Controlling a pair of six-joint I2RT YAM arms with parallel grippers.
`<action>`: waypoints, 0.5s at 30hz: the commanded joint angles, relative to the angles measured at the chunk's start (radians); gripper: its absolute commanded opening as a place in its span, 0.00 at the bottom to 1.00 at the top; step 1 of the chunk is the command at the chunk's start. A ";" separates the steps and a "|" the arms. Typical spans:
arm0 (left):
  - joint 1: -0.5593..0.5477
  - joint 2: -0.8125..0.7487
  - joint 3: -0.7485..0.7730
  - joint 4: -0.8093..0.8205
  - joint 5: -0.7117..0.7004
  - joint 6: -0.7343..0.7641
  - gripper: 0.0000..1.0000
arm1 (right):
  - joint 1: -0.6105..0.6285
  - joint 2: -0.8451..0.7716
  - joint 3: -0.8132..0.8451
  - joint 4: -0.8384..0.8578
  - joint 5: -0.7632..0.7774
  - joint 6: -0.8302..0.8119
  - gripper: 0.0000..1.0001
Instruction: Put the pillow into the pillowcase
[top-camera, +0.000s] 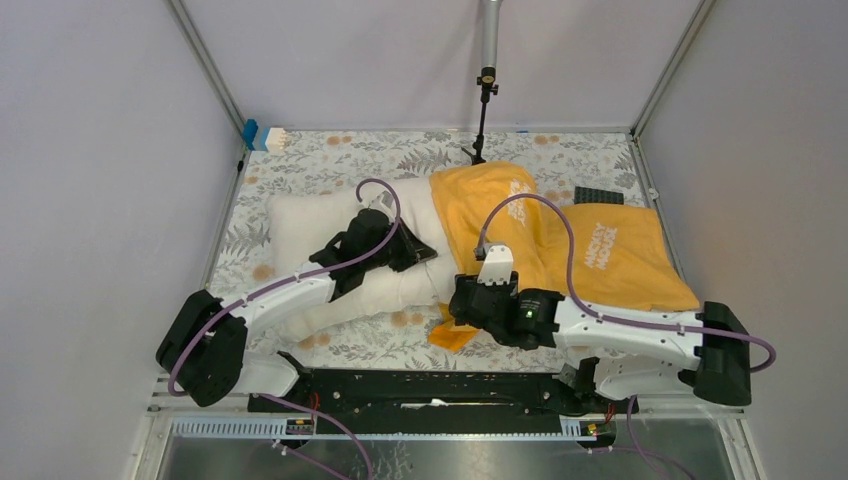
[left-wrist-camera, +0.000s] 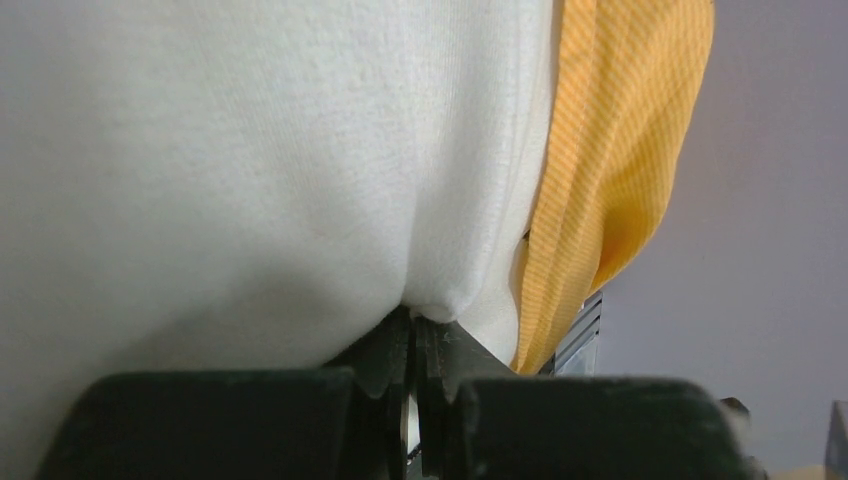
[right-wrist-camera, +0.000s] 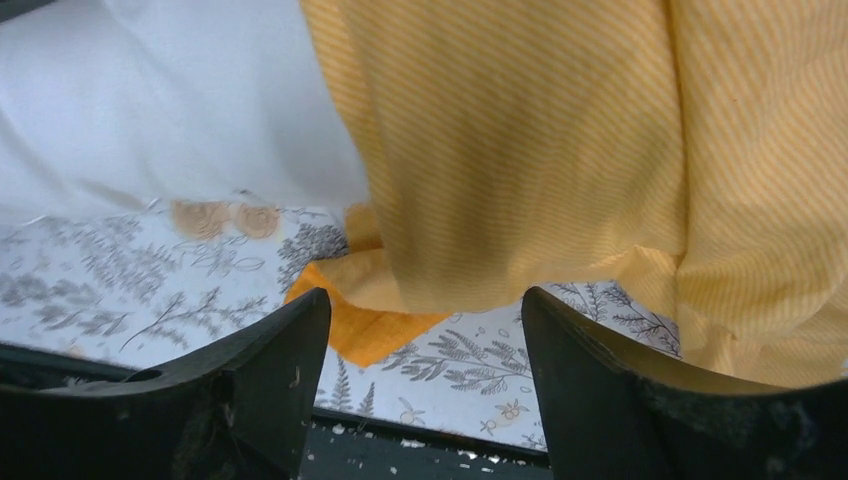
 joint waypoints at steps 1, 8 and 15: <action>0.000 0.010 0.030 0.037 0.012 0.003 0.00 | 0.020 0.083 -0.007 -0.056 0.183 0.168 0.75; -0.001 0.004 0.045 0.032 0.004 0.005 0.00 | 0.028 0.225 0.094 -0.085 0.195 0.113 0.02; -0.007 0.048 0.122 0.017 -0.024 0.005 0.00 | 0.246 0.311 0.327 0.099 0.104 -0.133 0.00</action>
